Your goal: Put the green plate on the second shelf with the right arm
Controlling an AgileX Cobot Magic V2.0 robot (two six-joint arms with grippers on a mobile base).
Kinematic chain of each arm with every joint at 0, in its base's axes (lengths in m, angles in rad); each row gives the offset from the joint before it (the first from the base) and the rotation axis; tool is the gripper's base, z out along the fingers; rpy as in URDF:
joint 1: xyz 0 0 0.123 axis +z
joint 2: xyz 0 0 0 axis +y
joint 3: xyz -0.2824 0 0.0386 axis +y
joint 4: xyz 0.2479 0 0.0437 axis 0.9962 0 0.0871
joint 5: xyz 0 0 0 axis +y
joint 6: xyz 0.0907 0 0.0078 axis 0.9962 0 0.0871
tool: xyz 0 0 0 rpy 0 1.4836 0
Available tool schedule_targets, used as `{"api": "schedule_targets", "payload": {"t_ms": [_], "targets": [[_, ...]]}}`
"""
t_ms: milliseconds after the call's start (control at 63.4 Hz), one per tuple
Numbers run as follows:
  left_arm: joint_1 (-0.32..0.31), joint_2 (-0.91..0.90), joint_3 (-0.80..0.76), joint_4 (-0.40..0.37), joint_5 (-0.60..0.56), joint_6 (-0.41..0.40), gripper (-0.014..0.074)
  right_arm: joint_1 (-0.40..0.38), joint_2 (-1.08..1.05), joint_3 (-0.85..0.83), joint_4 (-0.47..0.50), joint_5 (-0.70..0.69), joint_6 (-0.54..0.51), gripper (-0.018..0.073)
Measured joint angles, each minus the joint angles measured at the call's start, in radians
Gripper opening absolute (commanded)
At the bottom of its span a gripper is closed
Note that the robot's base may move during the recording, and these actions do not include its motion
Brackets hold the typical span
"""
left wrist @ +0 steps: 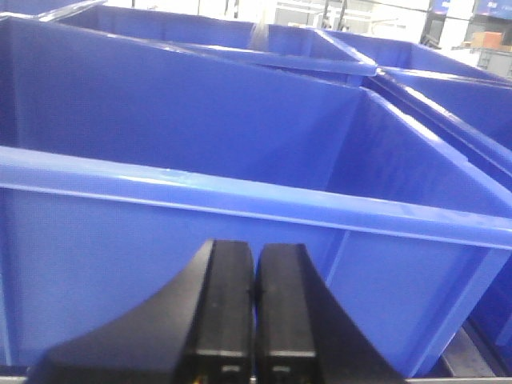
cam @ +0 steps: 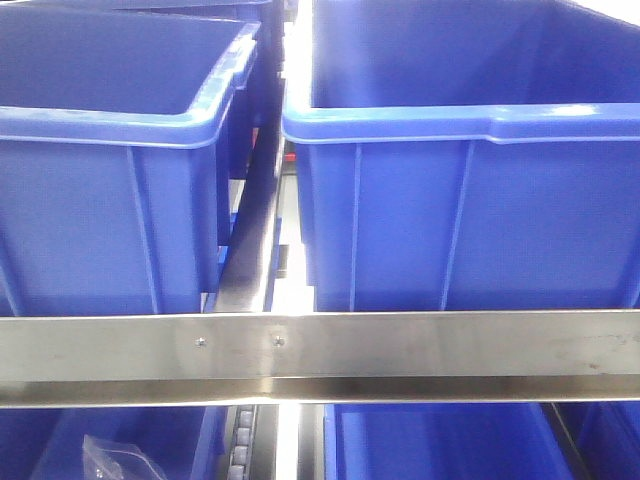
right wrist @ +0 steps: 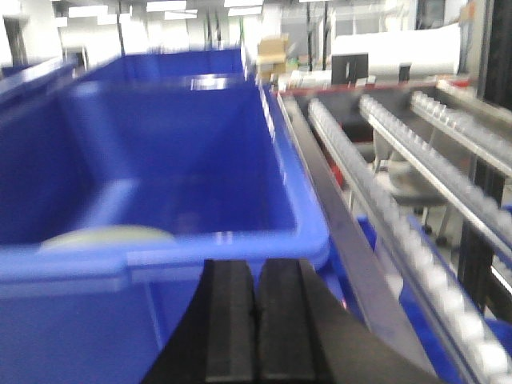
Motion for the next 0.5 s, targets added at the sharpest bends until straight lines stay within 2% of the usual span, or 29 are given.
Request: {"api": "schedule_targets", "payload": {"t_ms": [110,158,505], "targets": [[0.0,0.0,0.0,0.0,0.0,0.0,0.013,-0.072,0.0,0.01,-0.015,-0.036,0.0,0.0056],[0.0,0.0,0.0,0.0,0.0,0.0,0.013,-0.081,0.0,0.01,-0.017,-0.034,0.0,0.0056],[0.0,0.0,0.0,0.0,0.0,0.0,0.013,-0.085,0.0,0.01,-0.017,-0.028,-0.003,0.0057]]}}
